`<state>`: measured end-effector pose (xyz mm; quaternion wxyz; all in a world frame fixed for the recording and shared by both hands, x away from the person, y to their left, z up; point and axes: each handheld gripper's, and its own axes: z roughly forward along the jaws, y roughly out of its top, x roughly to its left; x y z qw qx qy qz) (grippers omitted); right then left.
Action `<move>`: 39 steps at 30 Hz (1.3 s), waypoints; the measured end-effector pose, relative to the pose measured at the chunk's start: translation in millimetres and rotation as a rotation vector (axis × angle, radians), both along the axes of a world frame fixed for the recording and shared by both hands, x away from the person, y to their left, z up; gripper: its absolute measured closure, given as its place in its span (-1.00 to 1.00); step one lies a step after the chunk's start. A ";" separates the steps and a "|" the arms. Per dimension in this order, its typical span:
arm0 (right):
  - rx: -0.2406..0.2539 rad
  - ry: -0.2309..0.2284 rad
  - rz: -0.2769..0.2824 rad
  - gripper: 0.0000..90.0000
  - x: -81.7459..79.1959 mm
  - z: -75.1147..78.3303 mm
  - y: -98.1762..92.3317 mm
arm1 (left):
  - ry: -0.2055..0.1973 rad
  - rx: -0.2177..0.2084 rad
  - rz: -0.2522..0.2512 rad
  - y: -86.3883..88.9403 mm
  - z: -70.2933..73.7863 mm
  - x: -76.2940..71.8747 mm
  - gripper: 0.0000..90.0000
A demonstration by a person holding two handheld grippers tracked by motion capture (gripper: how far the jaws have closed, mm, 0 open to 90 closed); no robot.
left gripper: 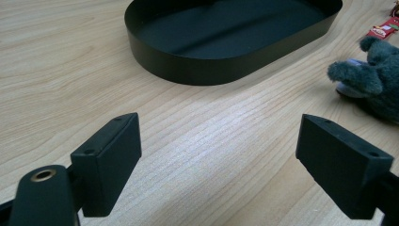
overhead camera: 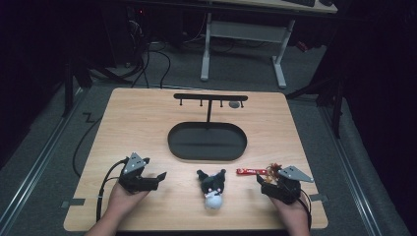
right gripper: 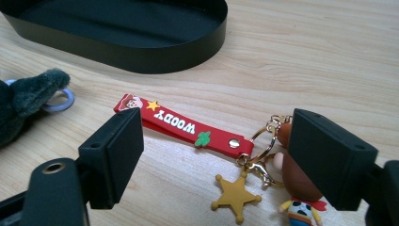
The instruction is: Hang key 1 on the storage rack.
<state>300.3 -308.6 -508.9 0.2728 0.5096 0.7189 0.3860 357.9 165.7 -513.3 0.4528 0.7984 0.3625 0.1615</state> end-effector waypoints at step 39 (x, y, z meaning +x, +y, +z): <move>-0.094 0.217 0.050 -0.66 -3.8 16.1 6.6 | -0.031 0.001 -0.070 -5.2 2.4 -4.8 -0.67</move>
